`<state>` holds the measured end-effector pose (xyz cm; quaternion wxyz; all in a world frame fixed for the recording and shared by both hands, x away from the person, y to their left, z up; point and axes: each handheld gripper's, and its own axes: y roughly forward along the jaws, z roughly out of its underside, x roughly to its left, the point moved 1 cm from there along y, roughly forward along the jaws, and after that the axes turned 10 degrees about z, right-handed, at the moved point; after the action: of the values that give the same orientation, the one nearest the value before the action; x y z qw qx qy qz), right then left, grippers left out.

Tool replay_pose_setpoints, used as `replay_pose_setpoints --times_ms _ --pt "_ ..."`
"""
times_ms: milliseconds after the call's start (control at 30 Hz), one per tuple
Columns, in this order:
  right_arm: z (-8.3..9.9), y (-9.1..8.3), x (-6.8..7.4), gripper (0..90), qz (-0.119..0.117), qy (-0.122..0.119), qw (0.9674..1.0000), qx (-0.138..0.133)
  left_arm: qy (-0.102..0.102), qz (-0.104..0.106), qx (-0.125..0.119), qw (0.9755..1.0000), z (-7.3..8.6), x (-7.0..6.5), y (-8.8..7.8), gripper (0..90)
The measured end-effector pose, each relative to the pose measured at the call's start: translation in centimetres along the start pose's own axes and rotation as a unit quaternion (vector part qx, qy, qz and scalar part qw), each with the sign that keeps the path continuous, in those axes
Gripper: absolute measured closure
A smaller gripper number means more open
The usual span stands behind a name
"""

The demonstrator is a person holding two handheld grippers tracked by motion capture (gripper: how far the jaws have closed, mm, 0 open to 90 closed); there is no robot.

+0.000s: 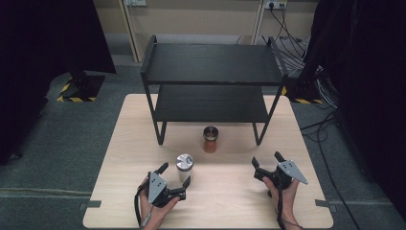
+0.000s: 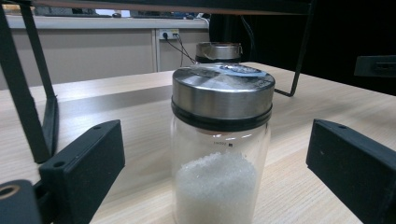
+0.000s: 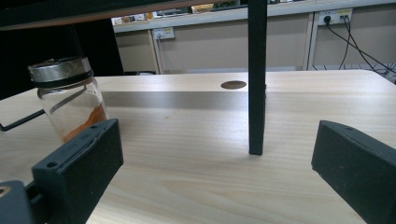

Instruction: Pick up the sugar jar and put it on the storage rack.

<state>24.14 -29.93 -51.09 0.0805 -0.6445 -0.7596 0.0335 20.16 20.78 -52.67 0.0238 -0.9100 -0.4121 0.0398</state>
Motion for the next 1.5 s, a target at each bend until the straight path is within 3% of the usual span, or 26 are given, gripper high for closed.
replay_pose_setpoints --times_ms 467,667,1033,1167,1300,1500 --pt "0.1 -0.1 0.1 2.3 0.002 -0.001 1.0000 -0.003 0.001 0.011 0.030 0.9995 -1.1 0.3 1.9 4.3" --pt "0.1 -0.1 0.1 2.4 0.002 -0.002 1.0000 -0.004 0.003 0.002 0.042 0.9991 -1.5 -0.1 2.5 7.0" --pt "0.1 -0.1 0.1 2.5 0.003 -0.003 1.0000 -0.005 0.004 -0.021 0.063 0.9978 -2.1 -0.9 3.1 19.6" --pt "0.1 -0.1 0.1 2.5 0.002 -0.003 1.0000 -0.004 0.008 -0.026 0.082 0.9963 -2.6 -1.2 3.6 24.6" --pt "0.1 -0.1 0.1 2.6 0.002 -0.003 1.0000 -0.005 0.004 -0.032 0.083 0.9960 -2.7 -1.4 3.6 30.1" --pt "0.1 -0.1 0.1 2.6 0.002 -0.004 1.0000 -0.004 0.000 -0.032 0.081 0.9962 -2.7 -1.3 3.6 30.4"
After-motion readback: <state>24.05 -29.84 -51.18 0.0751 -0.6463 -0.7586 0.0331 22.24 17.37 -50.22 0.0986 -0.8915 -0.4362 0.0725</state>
